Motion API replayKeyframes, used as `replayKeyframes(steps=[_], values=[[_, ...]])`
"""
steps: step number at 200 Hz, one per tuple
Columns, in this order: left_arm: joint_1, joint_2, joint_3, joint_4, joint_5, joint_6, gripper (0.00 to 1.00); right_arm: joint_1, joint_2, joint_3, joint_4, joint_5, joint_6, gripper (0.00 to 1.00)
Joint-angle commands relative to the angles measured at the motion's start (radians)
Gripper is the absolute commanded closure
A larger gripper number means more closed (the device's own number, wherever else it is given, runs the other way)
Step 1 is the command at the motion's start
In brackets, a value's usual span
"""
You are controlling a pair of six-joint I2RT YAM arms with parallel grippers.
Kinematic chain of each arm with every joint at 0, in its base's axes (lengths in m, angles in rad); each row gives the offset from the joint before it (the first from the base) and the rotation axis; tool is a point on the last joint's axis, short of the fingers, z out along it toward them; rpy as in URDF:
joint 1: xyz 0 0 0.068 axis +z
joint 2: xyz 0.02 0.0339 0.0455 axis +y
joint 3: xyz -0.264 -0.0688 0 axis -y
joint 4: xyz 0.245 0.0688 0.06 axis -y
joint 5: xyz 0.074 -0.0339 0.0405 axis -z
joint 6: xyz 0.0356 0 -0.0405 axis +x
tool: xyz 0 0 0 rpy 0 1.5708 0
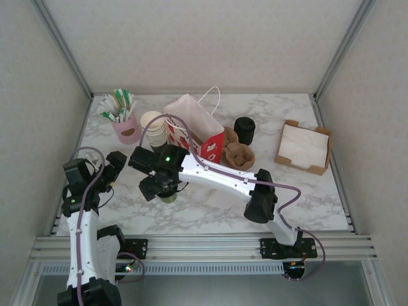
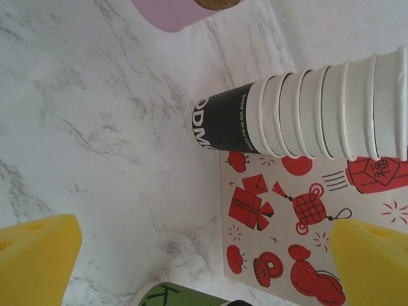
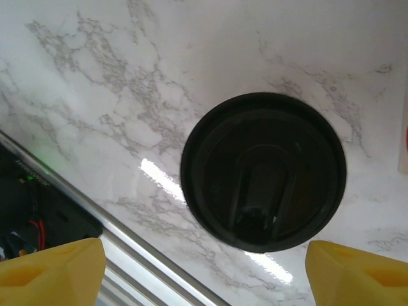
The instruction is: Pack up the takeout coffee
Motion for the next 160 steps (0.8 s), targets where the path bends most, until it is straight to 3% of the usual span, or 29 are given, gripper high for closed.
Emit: replayKeyframes(steps=[1,72,160], values=[[0.013,-0.004,-0.017,0.027,0.049,0.028,0.0,-0.025,0.052,0.1,-0.117,-0.024,0.006,0.18],[0.013,-0.004,-0.018,0.03,0.054,0.031,0.0,-0.047,0.184,0.276,-0.215,-0.082,-0.044,0.13],[0.015,0.001,-0.02,0.033,0.054,0.033,0.0,-0.051,0.231,0.287,-0.226,-0.072,-0.072,0.16]])
